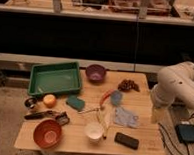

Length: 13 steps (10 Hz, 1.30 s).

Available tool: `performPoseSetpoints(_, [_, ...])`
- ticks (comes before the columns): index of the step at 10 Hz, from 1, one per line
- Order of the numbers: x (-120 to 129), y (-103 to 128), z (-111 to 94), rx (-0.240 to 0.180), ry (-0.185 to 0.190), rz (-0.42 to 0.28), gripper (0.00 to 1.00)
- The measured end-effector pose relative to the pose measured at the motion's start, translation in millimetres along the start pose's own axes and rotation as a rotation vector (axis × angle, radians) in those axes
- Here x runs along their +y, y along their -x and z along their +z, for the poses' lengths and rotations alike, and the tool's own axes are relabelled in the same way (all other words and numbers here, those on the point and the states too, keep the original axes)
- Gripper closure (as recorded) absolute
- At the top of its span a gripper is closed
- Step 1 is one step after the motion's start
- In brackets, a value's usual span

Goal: Place grapes in red bowl

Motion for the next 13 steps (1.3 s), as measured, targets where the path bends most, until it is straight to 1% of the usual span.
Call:
performPoseSetpoints(3, [0, 0, 0, 0.000, 0.000, 0.000, 0.20])
performPoseSetpoints(5, [-2, 0, -2, -0.005, -0.015, 0.000, 0.20])
performPoseSetpoints(6, [-12, 2, -10, -0.042, -0.087, -0.015, 0.20])
performPoseSetpoints(7, [-20, 4, -16, -0.066, -0.135, -0.022, 0.20])
performPoseSetpoints(8, [-36, 9, -25, -0.103, -0.195, -0.038, 0.20])
performPoseSetpoints(9, [-57, 16, -30, -0.159, -0.231, -0.058, 0.20])
performPoseSetpoints(10, [-84, 24, -33, -0.221, -0.264, -0.081, 0.20])
performPoseSetpoints(11, [-104, 34, -34, -0.259, -0.288, -0.099, 0.20])
performPoseSetpoints(13, [-135, 53, -33, -0.290, -0.309, -0.128, 0.20])
